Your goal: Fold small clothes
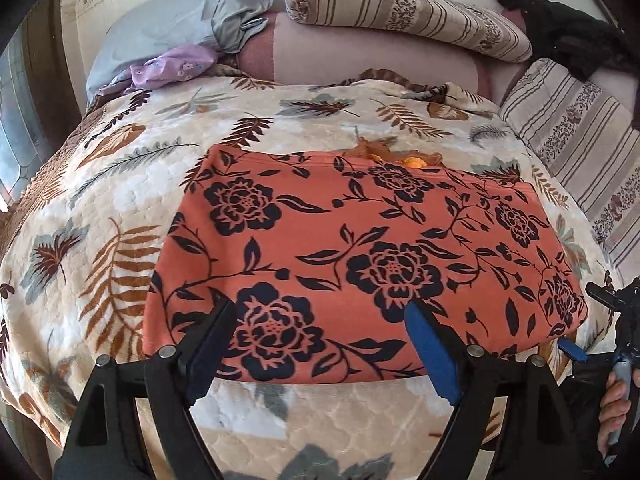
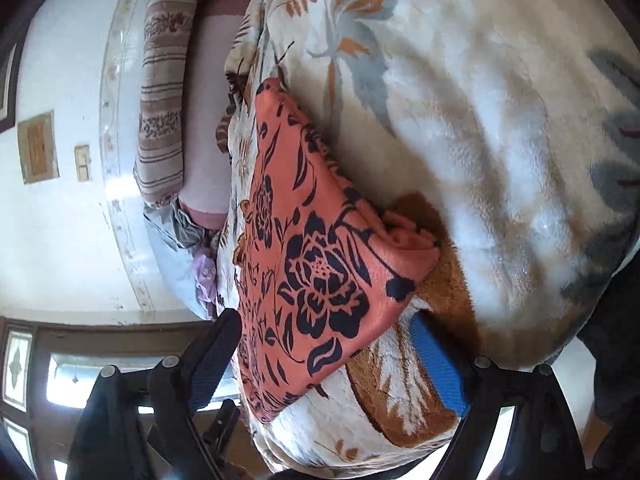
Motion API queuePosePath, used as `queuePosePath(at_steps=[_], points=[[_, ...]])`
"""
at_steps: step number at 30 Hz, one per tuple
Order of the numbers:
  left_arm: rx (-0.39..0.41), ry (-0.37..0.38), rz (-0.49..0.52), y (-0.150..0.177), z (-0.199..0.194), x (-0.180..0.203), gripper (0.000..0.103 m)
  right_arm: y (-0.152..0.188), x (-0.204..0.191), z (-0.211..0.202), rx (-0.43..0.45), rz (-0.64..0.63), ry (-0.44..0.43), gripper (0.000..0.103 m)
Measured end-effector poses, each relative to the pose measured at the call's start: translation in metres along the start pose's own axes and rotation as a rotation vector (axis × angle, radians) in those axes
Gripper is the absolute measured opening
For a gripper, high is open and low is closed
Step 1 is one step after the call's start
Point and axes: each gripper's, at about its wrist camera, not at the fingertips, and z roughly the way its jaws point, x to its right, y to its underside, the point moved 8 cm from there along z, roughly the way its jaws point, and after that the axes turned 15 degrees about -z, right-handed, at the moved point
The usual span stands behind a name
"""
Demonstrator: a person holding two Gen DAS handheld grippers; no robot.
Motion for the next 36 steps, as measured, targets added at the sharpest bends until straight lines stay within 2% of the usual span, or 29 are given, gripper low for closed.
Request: queuePosePath(at_steps=[1,2,3,6,9,10,11,12,14,15,16,17,19,21,24,25,26,27,28,30,31,32,34,36], points=[[-0.002,0.003,0.004,0.001,0.0,0.005,0.086,-0.003,-0.003,-0.001,0.009,-0.035,0.023,0.07],[-0.004,0.004,0.012,0.002,0.001,0.009,0.086,-0.005,-0.003,-0.004,0.002,-0.06,0.042,0.03],[-0.005,0.0,0.024,0.003,0.001,0.014,0.086,-0.007,-0.001,-0.003,-0.006,-0.056,0.053,0.019],[-0.007,-0.003,0.06,0.005,0.001,0.027,0.086,-0.013,0.005,0.001,-0.041,-0.055,0.078,0.019],[-0.003,-0.001,0.086,0.005,0.0,0.038,0.086,-0.013,0.004,0.0,-0.056,-0.055,0.084,0.025],[-0.002,-0.002,0.091,0.004,0.001,0.041,0.086,-0.014,0.001,0.0,-0.048,-0.06,0.07,0.041],[0.0,-0.002,0.096,0.003,0.001,0.044,0.086,-0.015,-0.002,-0.002,-0.035,-0.045,0.043,0.067],[0.001,-0.002,0.1,0.002,0.002,0.046,0.086,-0.018,-0.005,-0.005,-0.011,-0.045,0.024,0.073],[0.001,-0.003,0.113,0.001,0.004,0.053,0.086,-0.024,-0.007,-0.006,0.002,-0.071,0.054,0.076],[-0.004,-0.006,0.121,0.001,0.007,0.056,0.086,-0.027,-0.007,-0.002,-0.008,-0.091,0.06,0.074],[-0.01,-0.01,0.128,0.001,0.011,0.058,0.086,-0.03,-0.004,0.001,-0.017,-0.107,0.081,0.052],[-0.014,-0.017,0.135,0.001,0.015,0.061,0.086,-0.031,0.002,0.004,-0.035,-0.11,0.102,0.017],[-0.026,-0.031,0.148,0.0,0.022,0.065,0.086,-0.031,0.004,0.0,-0.031,-0.103,0.081,0.015],[-0.007,-0.01,0.136,-0.005,0.019,0.069,0.086,-0.034,-0.015,-0.015,0.013,-0.205,0.111,0.014],[0.017,0.008,0.133,-0.009,0.022,0.07,0.086,-0.035,-0.015,-0.026,0.016,-0.243,0.166,0.015],[-0.008,-0.029,0.158,-0.003,0.035,0.068,0.088,-0.032,-0.003,-0.022,-0.022,-0.217,0.196,0.019],[-0.078,-0.091,0.187,0.009,0.057,0.062,0.089,-0.027,0.011,-0.016,-0.07,-0.169,0.217,0.029],[-0.173,-0.127,0.207,0.025,0.08,0.054,0.093,-0.026,0.018,-0.016,-0.071,-0.113,0.162,0.029],[-0.112,-0.102,0.201,0.023,0.079,0.052,0.099,-0.028,0.021,-0.021,-0.061,-0.068,0.126,0.031],[-0.092,-0.082,0.204,0.024,0.076,0.051,0.099,-0.036,0.018,-0.037,-0.034,-0.049,0.115,0.041],[-0.085,-0.07,0.21,0.024,0.076,0.051,0.099,-0.044,0.012,-0.049,0.008,-0.07,0.127,0.064],[-0.08,-0.061,0.213,0.024,0.076,0.051,0.099,-0.055,0.006,-0.06,0.057,-0.102,0.155,0.082],[-0.063,-0.046,0.218,0.026,0.076,0.05,0.1,-0.079,-0.01,-0.069,0.115,-0.191,0.193,0.083],[-0.042,-0.037,0.219,0.027,0.075,0.05,0.101,-0.099,-0.026,-0.056,0.096,-0.251,0.187,0.083]])
